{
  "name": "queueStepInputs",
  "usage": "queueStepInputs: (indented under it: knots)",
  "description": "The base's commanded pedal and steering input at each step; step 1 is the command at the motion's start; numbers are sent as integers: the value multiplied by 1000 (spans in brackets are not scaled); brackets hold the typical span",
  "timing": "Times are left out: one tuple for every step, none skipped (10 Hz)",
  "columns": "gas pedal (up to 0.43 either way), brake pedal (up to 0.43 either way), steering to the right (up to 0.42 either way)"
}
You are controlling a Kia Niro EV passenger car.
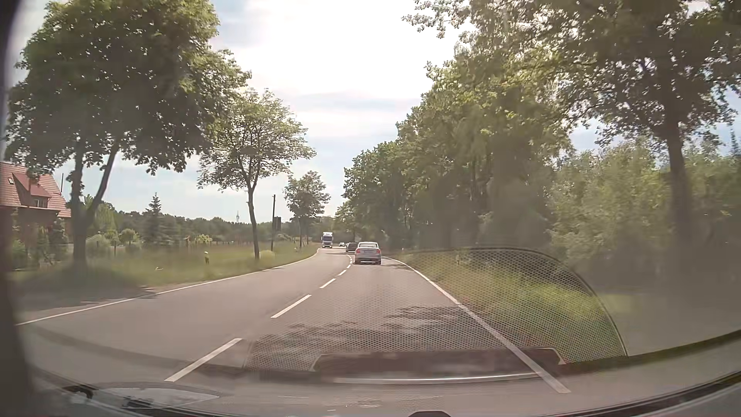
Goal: Follow the waypoints while adhering to traffic rules and regulations
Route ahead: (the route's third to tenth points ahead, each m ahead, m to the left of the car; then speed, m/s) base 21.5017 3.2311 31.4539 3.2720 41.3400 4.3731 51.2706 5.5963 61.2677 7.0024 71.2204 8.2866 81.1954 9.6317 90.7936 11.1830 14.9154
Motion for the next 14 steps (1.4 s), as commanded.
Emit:
queueStepInputs:
  knots:
    - [260, 0, -9]
    - [260, 0, -9]
    - [260, 0, -9]
    - [260, 0, -9]
    - [260, 0, -9]
    - [260, 0, -9]
    - [260, 0, -9]
    - [268, 0, -9]
    - [268, 0, -9]
    - [268, 0, -9]
    - [268, 0, -9]
    - [268, 0, -9]
    - [268, 0, -9]
    - [268, 0, -9]
